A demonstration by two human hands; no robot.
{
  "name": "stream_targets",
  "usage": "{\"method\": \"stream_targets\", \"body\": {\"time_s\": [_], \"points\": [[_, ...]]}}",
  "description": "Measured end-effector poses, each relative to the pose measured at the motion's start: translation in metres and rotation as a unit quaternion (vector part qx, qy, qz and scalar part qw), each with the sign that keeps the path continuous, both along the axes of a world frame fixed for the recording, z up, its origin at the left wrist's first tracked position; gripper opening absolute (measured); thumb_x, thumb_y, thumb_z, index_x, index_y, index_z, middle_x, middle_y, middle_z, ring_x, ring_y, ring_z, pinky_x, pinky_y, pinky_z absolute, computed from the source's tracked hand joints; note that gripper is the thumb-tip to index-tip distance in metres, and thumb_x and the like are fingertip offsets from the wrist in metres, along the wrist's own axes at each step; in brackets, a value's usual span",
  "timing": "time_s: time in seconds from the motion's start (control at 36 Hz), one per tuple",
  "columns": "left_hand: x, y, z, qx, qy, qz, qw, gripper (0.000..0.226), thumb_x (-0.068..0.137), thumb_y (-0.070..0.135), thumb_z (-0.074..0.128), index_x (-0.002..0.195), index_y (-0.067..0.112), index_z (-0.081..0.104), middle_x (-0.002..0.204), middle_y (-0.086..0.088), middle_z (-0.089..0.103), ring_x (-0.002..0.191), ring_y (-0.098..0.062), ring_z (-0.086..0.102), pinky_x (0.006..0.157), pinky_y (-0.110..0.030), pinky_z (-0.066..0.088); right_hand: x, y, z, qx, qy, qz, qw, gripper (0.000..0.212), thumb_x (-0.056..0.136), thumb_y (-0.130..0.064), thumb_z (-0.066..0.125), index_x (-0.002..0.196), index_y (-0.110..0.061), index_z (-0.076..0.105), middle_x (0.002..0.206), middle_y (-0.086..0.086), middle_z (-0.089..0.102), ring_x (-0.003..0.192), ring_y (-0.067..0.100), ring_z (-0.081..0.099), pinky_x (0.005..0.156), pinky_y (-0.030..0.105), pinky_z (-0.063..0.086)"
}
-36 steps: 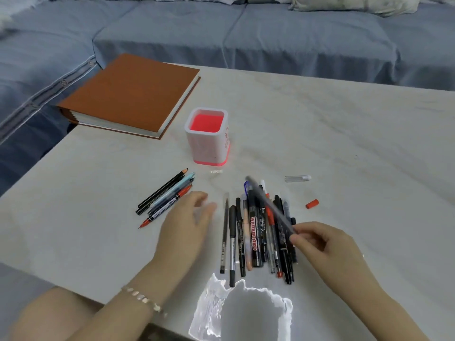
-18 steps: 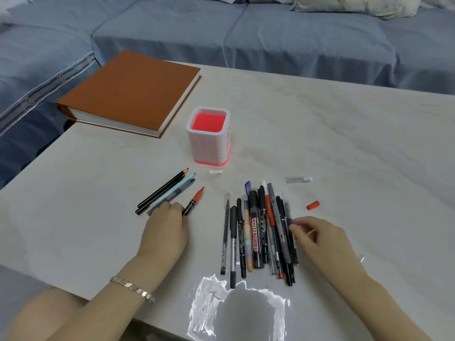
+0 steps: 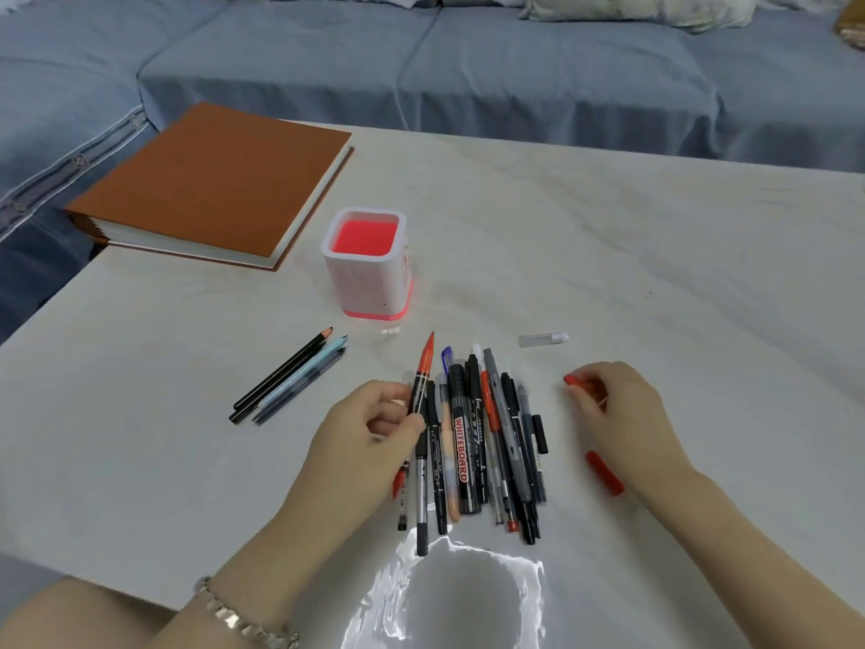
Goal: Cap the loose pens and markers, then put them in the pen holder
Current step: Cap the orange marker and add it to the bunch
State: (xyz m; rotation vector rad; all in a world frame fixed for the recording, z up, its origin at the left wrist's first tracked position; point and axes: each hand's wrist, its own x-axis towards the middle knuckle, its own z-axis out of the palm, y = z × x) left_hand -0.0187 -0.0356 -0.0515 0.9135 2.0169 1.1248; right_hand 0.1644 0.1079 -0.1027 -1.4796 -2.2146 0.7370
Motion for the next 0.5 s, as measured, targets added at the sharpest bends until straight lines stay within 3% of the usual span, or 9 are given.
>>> {"method": "stream_targets", "body": {"time_s": [0.08, 0.14, 0.19, 0.25, 0.33, 0.5], "points": [[0.005, 0.004, 0.005, 0.041, -0.173, 0.056, 0.982, 0.025, 0.083, 0.002, 0.060, 0.092, 0.025, 0.062, 0.071, 0.001, 0.072, 0.066, 0.001, 0.066, 0.064, -0.009, 0.050, 0.001, -0.019, 0.010, -0.068, 0.098, -0.047, 0.992, 0.023, 0.091, -0.012, 0.051, 0.112, -0.013, 0.059, 0.079, -0.005, 0.053, 0.072, 0.012, 0.049, 0.075, 0.023, 0.038], [0.009, 0.007, 0.008, 0.076, -0.314, 0.109, 0.940, 0.021, 0.085, -0.002, 0.055, 0.094, 0.015, 0.063, 0.069, 0.000, 0.074, 0.066, -0.006, 0.070, 0.056, -0.015, 0.054, 0.003, -0.031, 0.017, -0.121, 0.151, -0.049, 0.980, 0.023, 0.090, -0.011, 0.051, 0.108, -0.021, 0.062, 0.078, -0.011, 0.053, 0.067, 0.006, 0.051, 0.073, 0.032, 0.047], [0.011, 0.009, 0.011, 0.105, -0.397, 0.148, 0.900, 0.019, 0.086, -0.004, 0.051, 0.099, 0.008, 0.060, 0.069, -0.003, 0.074, 0.065, -0.008, 0.070, 0.053, -0.015, 0.054, 0.006, -0.042, 0.025, -0.167, 0.214, -0.049, 0.961, 0.021, 0.087, -0.008, 0.056, 0.093, -0.025, 0.067, 0.069, -0.013, 0.056, 0.055, 0.001, 0.051, 0.061, 0.017, 0.044], [0.014, 0.011, 0.014, 0.131, -0.439, 0.166, 0.873, 0.016, 0.087, -0.004, 0.049, 0.094, 0.006, 0.060, 0.072, -0.006, 0.074, 0.066, -0.011, 0.071, 0.056, -0.019, 0.057, 0.007, -0.053, 0.035, -0.217, 0.301, -0.067, 0.926, 0.019, 0.080, -0.003, 0.065, 0.080, -0.022, 0.070, 0.062, -0.010, 0.062, 0.052, -0.003, 0.053, 0.054, 0.007, 0.042], [0.020, 0.011, 0.017, 0.152, -0.480, 0.178, 0.845, 0.014, 0.088, -0.003, 0.047, 0.086, 0.004, 0.058, 0.072, -0.007, 0.074, 0.069, -0.013, 0.072, 0.063, -0.023, 0.059, 0.008, -0.066, 0.050, -0.258, 0.377, -0.085, 0.886, 0.018, 0.070, 0.003, 0.071, 0.069, -0.016, 0.070, 0.070, 0.000, 0.074, 0.064, 0.004, 0.066, 0.063, 0.010, 0.052], [0.029, 0.007, 0.017, 0.165, -0.494, 0.181, 0.835, 0.011, 0.087, -0.002, 0.049, 0.095, -0.003, 0.056, 0.078, -0.010, 0.074, 0.074, -0.015, 0.072, 0.063, -0.022, 0.058, 0.002, -0.086, 0.069, -0.258, 0.426, -0.102, 0.861, 0.024, 0.064, 0.007, 0.073, 0.061, -0.017, 0.074, 0.069, 0.004, 0.075, 0.062, 0.009, 0.069, 0.061, 0.012, 0.054]]}}
